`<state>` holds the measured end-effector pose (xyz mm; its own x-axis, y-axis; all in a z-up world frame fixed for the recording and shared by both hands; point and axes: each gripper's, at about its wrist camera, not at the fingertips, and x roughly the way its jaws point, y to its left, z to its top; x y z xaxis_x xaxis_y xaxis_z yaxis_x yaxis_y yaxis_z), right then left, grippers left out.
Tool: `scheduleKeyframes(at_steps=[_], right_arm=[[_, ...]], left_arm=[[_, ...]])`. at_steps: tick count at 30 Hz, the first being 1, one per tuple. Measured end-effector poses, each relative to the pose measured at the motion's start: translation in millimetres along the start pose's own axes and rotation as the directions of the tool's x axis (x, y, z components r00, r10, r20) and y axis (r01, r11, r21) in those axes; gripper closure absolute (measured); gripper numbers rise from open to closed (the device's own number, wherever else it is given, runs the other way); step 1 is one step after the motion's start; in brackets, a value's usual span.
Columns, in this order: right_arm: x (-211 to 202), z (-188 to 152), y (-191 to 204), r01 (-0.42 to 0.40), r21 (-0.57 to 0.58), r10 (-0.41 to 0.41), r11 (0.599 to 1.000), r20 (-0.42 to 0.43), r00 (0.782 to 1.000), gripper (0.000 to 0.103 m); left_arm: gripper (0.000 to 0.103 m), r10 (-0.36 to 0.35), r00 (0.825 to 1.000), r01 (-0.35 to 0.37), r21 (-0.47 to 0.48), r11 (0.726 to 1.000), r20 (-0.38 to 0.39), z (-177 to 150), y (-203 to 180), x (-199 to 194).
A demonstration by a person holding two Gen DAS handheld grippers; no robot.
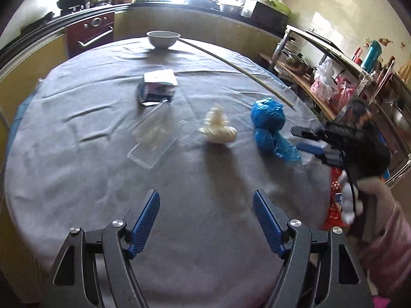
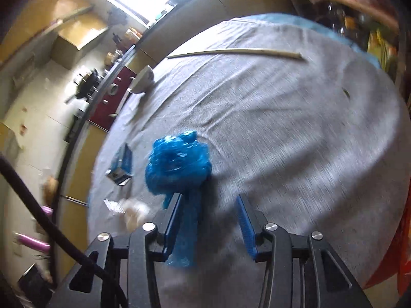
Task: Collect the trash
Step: 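Grasp the white tissue with the left tool while the right tool holds the blue bag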
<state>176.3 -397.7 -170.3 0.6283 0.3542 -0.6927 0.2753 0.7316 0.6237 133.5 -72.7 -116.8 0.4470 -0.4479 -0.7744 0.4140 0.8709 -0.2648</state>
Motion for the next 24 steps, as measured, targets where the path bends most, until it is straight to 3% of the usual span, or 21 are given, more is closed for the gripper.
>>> scheduleKeyframes(at_steps=[6, 10, 17, 24], right_arm=[[-25, -6, -17, -0.056, -0.002, 0.056, 0.998, 0.026, 0.998, 0.046], [-37, -5, -23, -0.079, -0.018, 0.080, 0.997, 0.038, 0.996, 0.045], [-46, -4, -41, -0.121, -0.006, 0.121, 0.993, 0.053, 0.991, 0.044], [-40, 1, -59, -0.126, 0.037, 0.124, 0.991, 0.048, 0.991, 0.044]], left_arm=[[0.027, 0.006, 1.000, -0.006, -0.003, 1.000, -0.017, 36, -13, 27], [0.027, 0.038, 0.999, -0.038, 0.050, 0.998, -0.002, 60, -23, 33], [0.023, 0.028, 0.995, -0.017, 0.110, 0.994, -0.100, 98, -34, 72], [0.023, 0.052, 0.975, -0.018, 0.156, 0.988, -0.217, 110, -37, 117]])
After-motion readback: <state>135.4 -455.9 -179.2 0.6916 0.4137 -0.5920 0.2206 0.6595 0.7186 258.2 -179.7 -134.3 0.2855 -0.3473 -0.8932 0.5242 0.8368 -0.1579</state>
